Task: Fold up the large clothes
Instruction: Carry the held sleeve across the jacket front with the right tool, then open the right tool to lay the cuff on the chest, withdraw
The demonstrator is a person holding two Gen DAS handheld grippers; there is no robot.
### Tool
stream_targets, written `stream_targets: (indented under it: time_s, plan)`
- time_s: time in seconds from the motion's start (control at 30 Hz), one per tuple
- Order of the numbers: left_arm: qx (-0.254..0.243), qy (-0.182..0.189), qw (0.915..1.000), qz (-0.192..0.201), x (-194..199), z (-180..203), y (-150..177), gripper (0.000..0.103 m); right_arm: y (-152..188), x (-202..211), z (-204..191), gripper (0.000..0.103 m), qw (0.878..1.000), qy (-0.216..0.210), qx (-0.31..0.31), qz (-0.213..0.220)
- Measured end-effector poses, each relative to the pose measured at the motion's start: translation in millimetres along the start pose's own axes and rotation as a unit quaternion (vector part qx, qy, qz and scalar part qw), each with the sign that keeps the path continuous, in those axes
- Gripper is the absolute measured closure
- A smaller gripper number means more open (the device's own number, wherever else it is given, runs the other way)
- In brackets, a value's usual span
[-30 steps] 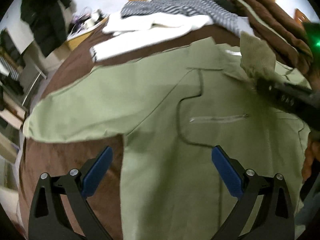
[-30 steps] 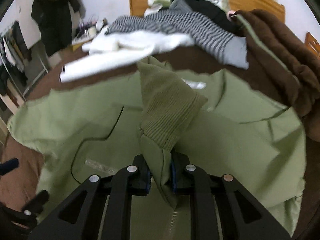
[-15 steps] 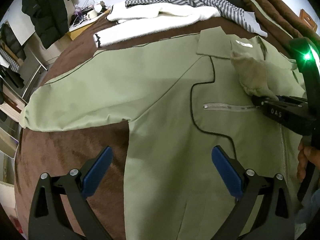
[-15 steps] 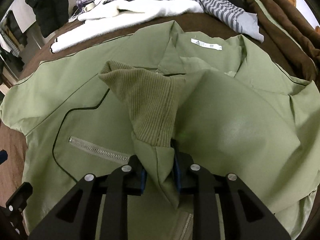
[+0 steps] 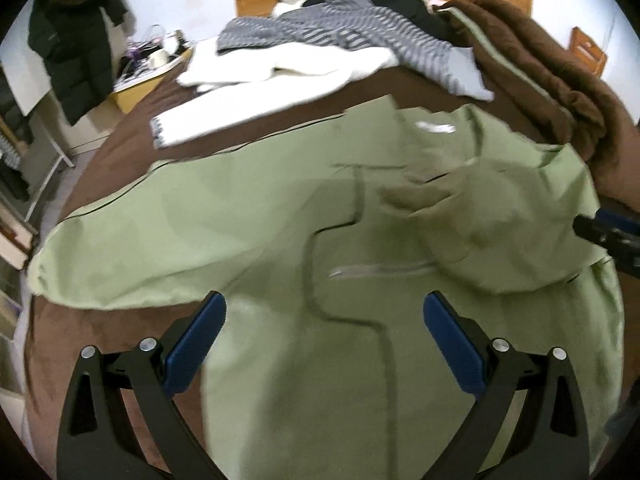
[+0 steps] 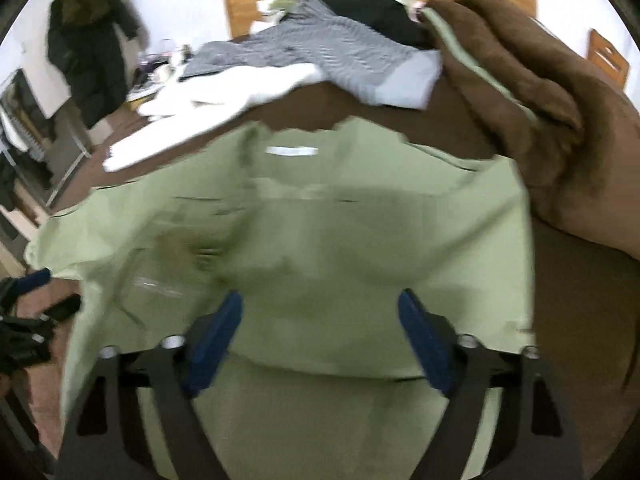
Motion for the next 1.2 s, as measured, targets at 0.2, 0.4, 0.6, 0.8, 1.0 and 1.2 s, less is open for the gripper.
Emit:
stream_targets:
  time_s: [0.2, 0.4, 0.6, 0.8, 1.0, 1.2]
  plan:
    - [-0.023, 0.058, 0.9978, 0.022, 5.5, 61.4, -25.6, 0.006, 7.1, -15.4, 59.4, 0.083, 0.999, 0.005, -0.023, -0.024]
    - [-0.079, 0.085, 0.9927, 0.033, -1.2, 131.4, -42.9, 0.006, 10.9, -26.4, 91.2, 0.091, 0.998, 0.014, -0.05, -0.019]
    - [-0.115, 0.084, 0.9896, 0.021, -38.0, 176.2, -46.5, 0.006, 29.6, -47.7, 119.7, 0.081, 0.996, 0.029, -0.076, -0.043]
    - [-0.095, 0.045, 0.9944, -0.013, -73.4, 154.7, -32.6, 0.006, 40.6, -51.9, 136.8, 0.079, 0.996, 0.015, -0.082, -0.044]
    - [-0.036, 0.028, 0.9978, -0.047, -99.1, 102.6, -19.5, 0.006, 37.4, -41.3, 128.7, 0.044, 0.996, -0.002, -0.086, -0.04]
    - [-0.027, 0.029, 0.9982, -0.045, -103.9, 86.1, -11.3, 0.006, 38.0, -19.6, 122.1, 0.033, 0.997, 0.03, -0.067, -0.002]
Point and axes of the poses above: each gripper's, at about its wrist camera, not at the fingertips, and x roughly against the way its jaws point, z to its right, y to its underside, the point moved 5 cm from there along -x, roughly the way its jaws point, and after that the axes turned 10 degrees about -z, right-handed, at the moved point
